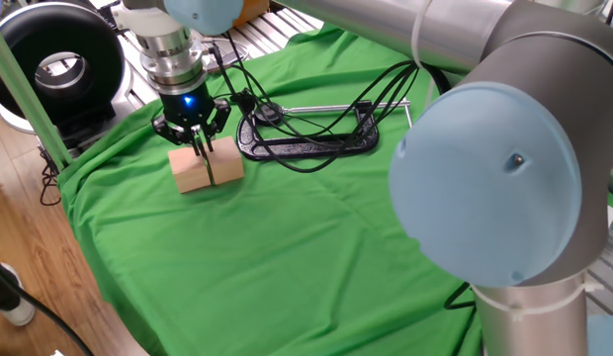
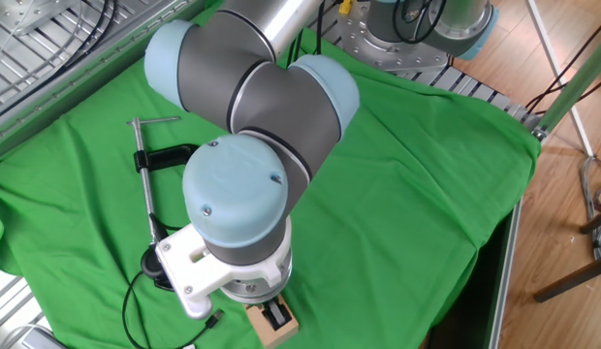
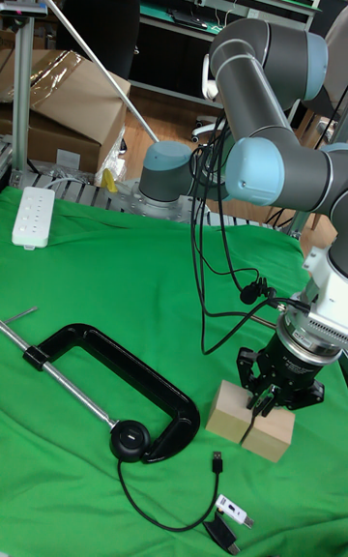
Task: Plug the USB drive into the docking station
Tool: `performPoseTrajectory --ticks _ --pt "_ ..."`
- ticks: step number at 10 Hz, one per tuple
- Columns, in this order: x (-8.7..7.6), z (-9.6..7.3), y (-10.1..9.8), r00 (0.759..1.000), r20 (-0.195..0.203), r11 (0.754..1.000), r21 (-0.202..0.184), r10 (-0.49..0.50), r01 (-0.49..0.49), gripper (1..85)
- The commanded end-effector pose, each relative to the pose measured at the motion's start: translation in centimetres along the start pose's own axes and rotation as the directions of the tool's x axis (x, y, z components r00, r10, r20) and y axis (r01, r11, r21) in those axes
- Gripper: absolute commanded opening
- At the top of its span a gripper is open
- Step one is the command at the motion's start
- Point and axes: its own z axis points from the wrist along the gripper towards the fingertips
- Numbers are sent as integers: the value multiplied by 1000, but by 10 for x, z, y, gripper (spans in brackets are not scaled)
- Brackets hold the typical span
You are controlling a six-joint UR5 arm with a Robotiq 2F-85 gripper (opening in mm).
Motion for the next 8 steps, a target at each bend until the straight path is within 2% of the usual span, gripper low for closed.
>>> performPoseTrajectory --ticks 1,3,8 --pt "2 -1 1 1000 -9 1000 -9 3 -3 253" --pt "2 -1 2 1000 -10 1000 -10 2 -2 247" --pt "2 -2 -2 1000 -9 1000 14 17 -16 93"
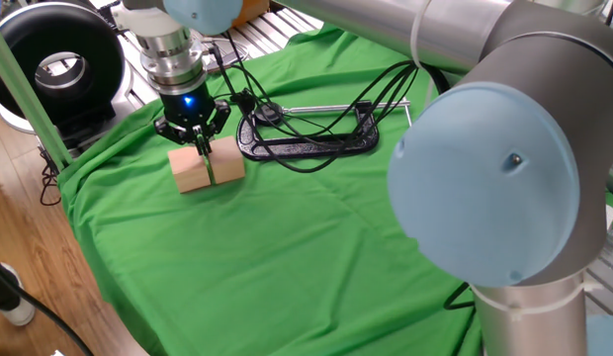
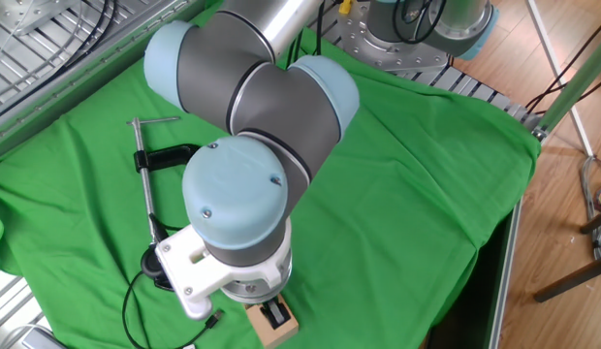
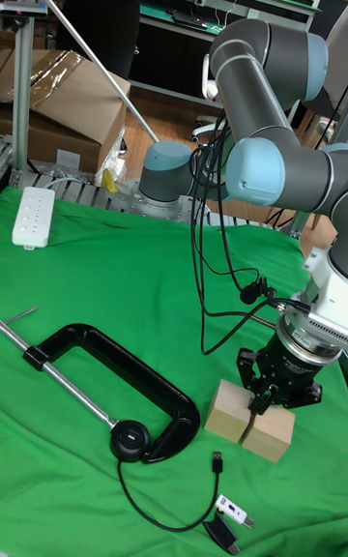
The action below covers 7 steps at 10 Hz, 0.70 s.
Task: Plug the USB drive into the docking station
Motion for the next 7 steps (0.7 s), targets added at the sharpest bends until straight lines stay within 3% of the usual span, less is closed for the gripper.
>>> performPoseTrajectory --ticks 1,4,7 --pt "2 -3 -1 1000 -8 1000 11 18 -18 20" --pt "5 -12 8 1000 -13 1000 -25 16 -16 17" --pt "10 -32 12 1000 -10 997 -70 -29 28 17"
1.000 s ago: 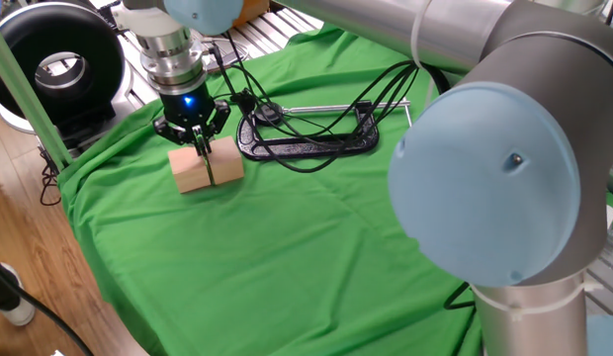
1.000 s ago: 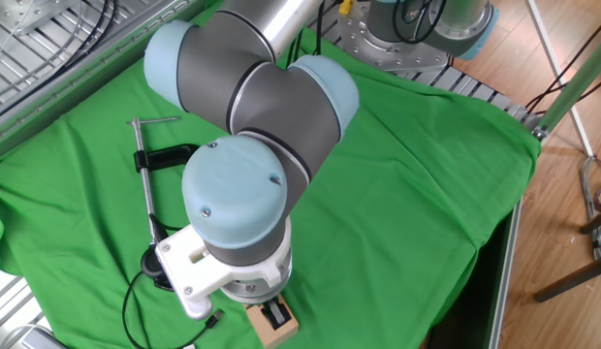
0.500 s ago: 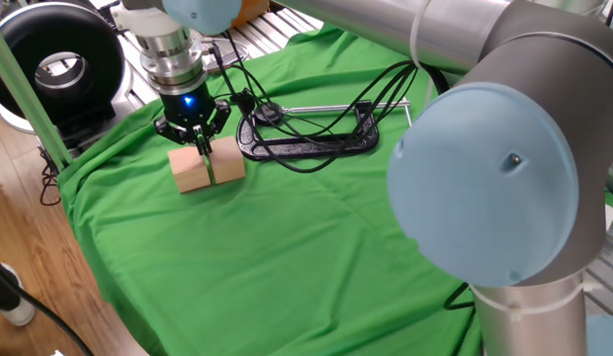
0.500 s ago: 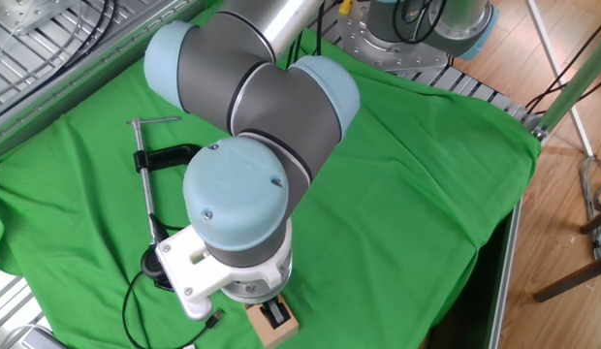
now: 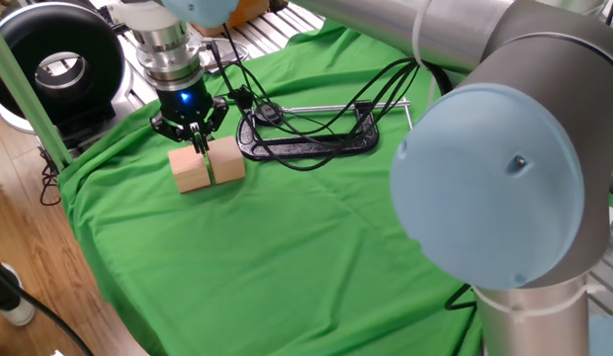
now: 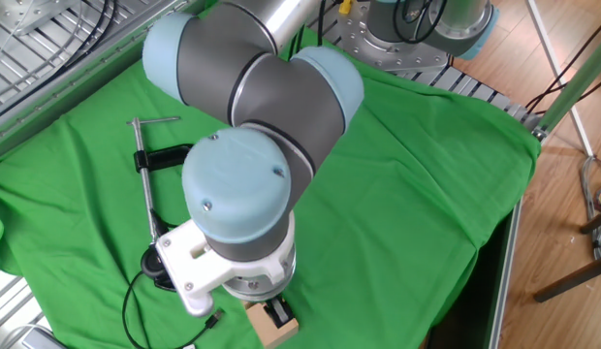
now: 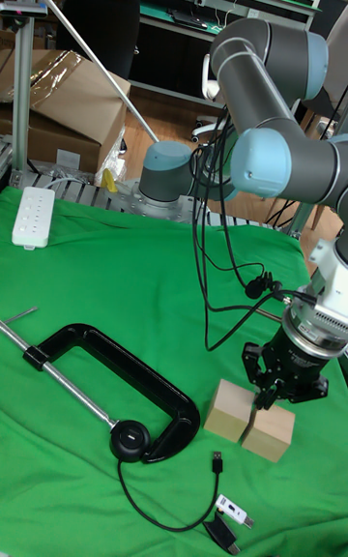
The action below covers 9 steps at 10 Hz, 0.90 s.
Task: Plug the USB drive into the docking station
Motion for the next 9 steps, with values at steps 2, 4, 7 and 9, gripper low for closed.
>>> performPoseTrajectory --ticks 2,4,7,9 --pt "10 -29 4 999 -4 997 -64 -49 49 17" --pt "8 -40 -9 995 29 994 -30 -99 100 17" --pt "3 -48 -13 972 63 974 -2 -226 227 17" --pt "1 -48 -15 965 71 967 8 -253 253 17"
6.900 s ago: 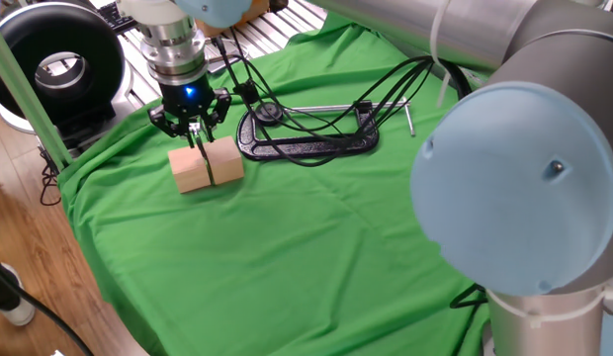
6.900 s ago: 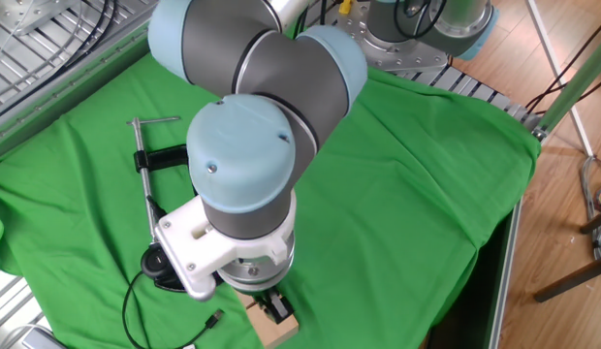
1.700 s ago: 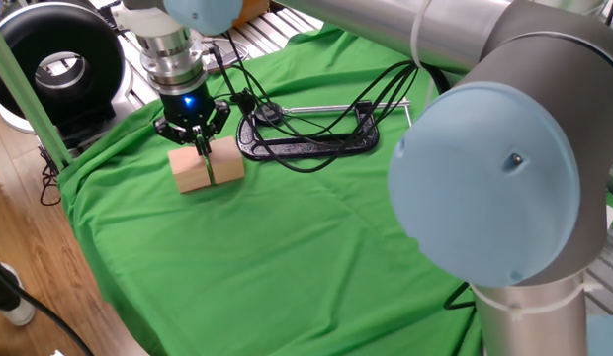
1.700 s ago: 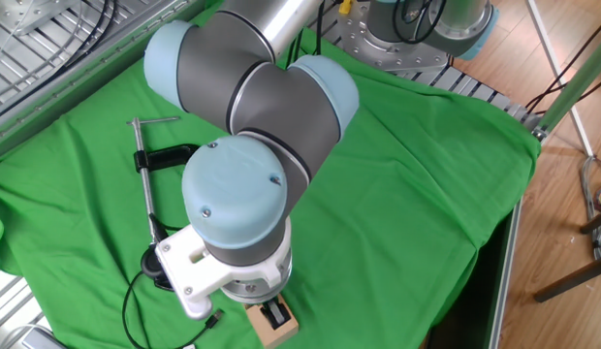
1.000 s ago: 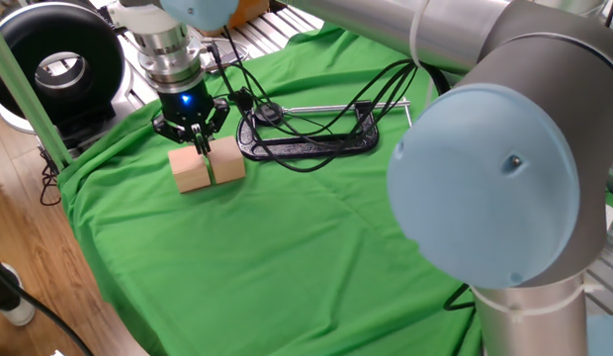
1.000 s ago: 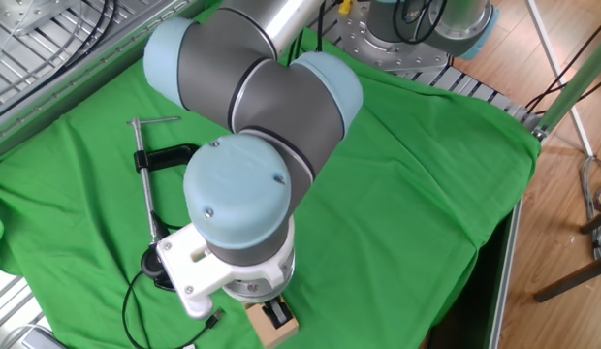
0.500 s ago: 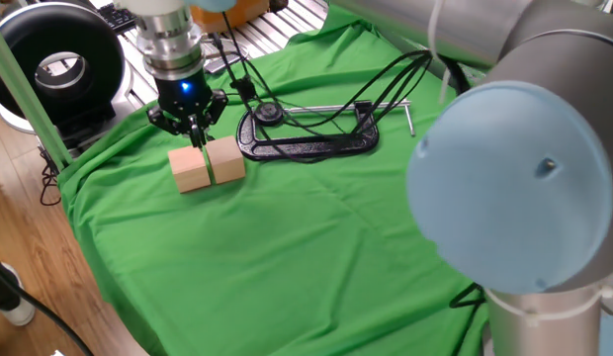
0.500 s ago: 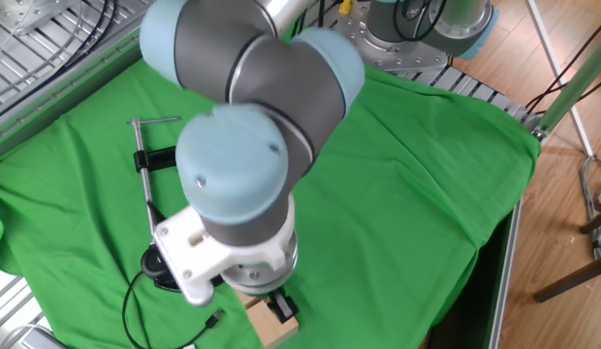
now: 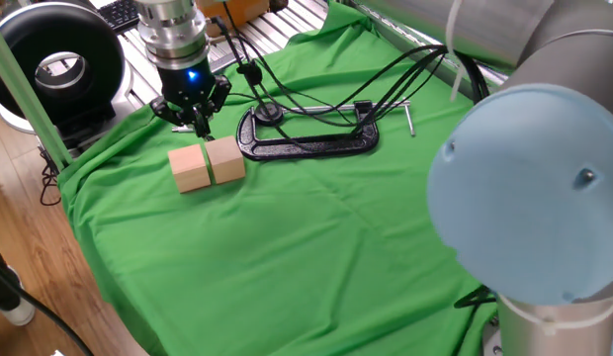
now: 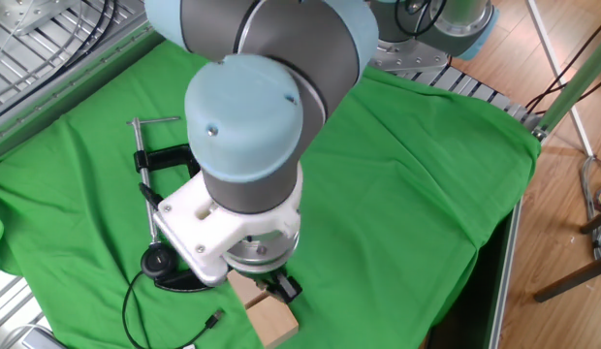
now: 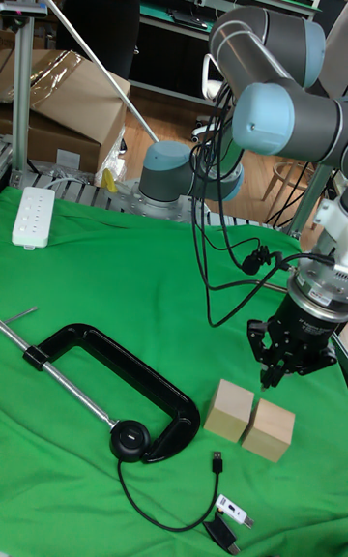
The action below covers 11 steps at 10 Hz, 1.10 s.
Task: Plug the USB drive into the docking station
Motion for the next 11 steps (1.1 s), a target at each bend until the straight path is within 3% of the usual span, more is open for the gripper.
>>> performPoseTrajectory --ticks 1,2,3,4,5,6,7,8,9,10,11 --pt "-6 -6 -6 987 28 988 20 -155 155 17" --pt "-1 -6 20 982 25 979 -79 -188 189 17" --pt "1 -6 12 973 17 971 -51 -231 232 17" --pt "-10 -11 -13 952 8 952 12 -307 307 17" --pt "-18 -16 -26 946 -2 946 21 -324 324 17" --pt "-28 -18 -47 938 -2 936 61 -348 347 17" --pt "-35 -19 -55 925 5 924 60 -380 379 17" --pt "-43 -22 -70 906 1 903 84 -424 422 17" --pt "-48 -24 -81 896 -1 894 77 -443 442 17" --pt "-58 -24 -105 904 10 900 96 -428 425 17" --pt "-60 -24 -123 916 -2 913 80 -401 400 17"
